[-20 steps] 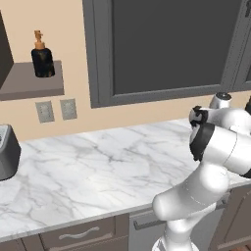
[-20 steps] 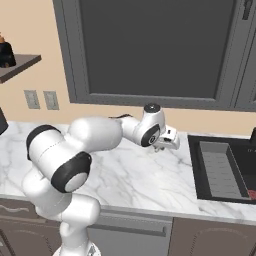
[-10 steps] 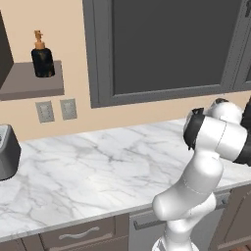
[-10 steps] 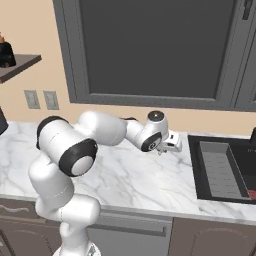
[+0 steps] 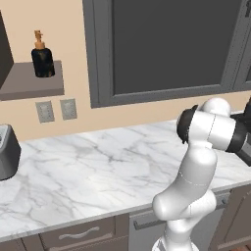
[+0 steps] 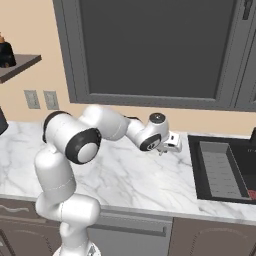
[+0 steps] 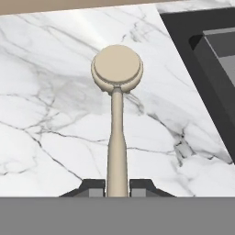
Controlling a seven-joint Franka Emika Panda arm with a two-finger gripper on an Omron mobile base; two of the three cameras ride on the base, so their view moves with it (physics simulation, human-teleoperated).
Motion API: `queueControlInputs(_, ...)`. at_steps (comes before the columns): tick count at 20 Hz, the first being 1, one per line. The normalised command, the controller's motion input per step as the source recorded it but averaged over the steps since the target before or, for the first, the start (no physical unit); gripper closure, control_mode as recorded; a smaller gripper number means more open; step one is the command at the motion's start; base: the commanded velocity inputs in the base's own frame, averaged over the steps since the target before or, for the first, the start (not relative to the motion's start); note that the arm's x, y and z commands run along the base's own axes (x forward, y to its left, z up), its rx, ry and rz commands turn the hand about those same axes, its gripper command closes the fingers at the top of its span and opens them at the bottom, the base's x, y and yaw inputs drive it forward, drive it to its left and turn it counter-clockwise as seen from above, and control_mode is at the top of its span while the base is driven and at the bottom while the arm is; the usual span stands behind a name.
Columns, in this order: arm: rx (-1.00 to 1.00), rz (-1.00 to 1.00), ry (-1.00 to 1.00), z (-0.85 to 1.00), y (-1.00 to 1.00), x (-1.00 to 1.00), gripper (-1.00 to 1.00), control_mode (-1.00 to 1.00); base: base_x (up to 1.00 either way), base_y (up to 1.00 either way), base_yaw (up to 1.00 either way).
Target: Locate and retrieve the dish brush and soap dispenser from the cabinet. Place them next to the sink.
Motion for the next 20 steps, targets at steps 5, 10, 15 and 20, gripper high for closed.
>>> queueControlInputs(5,0.0,0.01,0.0,-0.19,-0.06,0.18,1.0,-1.0,0.0,0.0,0.0)
queueControlInputs(10,0.0,0.0,0.0,-0.21,-0.05,0.15,1.0,-1.0,0.0,0.0,0.0)
queueControlInputs(15,0.0,0.0,0.0,-0.18,0.0,0.12,-1.0,-1.0,0.0,0.0,0.0)
queueControlInputs(20,0.0,0.0,-0.01,-0.13,0.0,0.07,-1.0,-1.0,0.0,0.0,0.0)
